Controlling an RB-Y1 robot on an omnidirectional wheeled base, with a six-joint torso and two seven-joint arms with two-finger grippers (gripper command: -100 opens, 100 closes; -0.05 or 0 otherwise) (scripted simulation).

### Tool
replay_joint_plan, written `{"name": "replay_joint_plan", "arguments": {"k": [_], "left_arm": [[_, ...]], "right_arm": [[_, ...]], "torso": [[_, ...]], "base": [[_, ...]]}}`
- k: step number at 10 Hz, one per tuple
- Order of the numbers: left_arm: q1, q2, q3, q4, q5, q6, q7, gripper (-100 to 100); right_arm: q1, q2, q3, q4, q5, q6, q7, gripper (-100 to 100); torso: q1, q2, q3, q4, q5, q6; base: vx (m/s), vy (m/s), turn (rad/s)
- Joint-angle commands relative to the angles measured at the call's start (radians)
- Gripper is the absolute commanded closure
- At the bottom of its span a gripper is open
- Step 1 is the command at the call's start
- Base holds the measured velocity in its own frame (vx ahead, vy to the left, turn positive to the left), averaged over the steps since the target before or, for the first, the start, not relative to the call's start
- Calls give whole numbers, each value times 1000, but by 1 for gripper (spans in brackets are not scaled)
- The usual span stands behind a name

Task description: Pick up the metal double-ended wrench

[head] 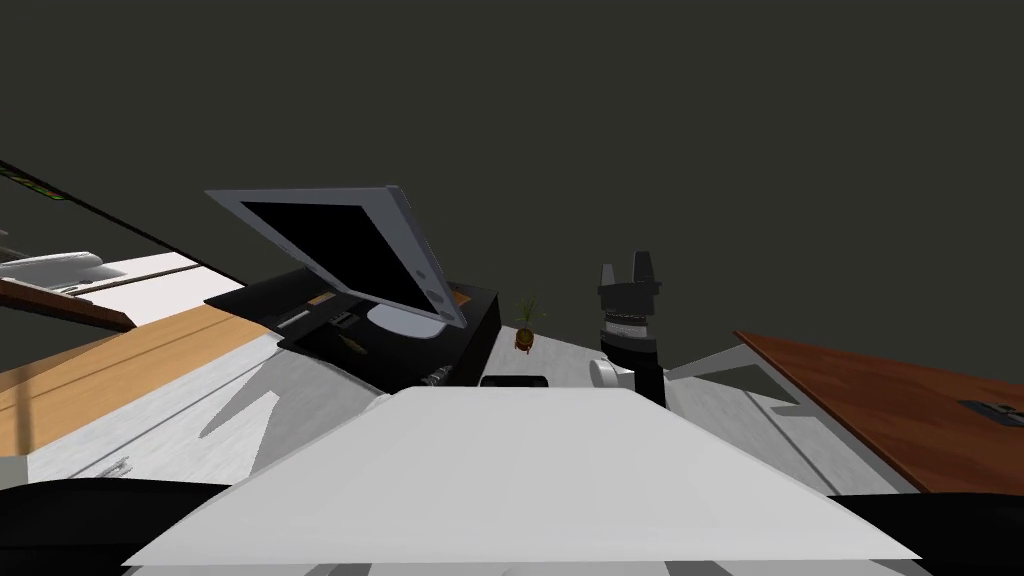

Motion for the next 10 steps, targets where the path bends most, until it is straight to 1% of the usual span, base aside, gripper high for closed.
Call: {"name": "replay_joint_plan", "arguments": {"k": [1,2,4,5,8,10], "left_arm": [[9,19,3,50,26,47,-24,-100],[9,19,3,50,26,47,-24,-100],[25,35,6,105,48,91,-50,-100],[25,35,6,105,48,91,-50,-100],[45,52,12,173,74,141,-83,-100],[55,60,15,206,86,163,-100,-100]], "right_arm": [[0,0,0,0,0,0,0,0],[0,0,0,0,0,0,0,0],[0,0,0,0,0,0,0,0],[0,0,0,0,0,0,0,0],[0,0,0,0,0,0,0,0],[0,0,0,0,0,0,0,0]], "torso": [[0,0,0,0,0,0],[1,-3,-2,-1,0,0],[0,2,1,0,0,0],[0,2,1,0,0,0],[0,1,0,0,0,0],[1,0,0,0,0,0]], "base": [[169,37,-167],[101,38,-38],[77,22,-114],[67,21,-44],[96,29,-102],[104,42,-87]]}}
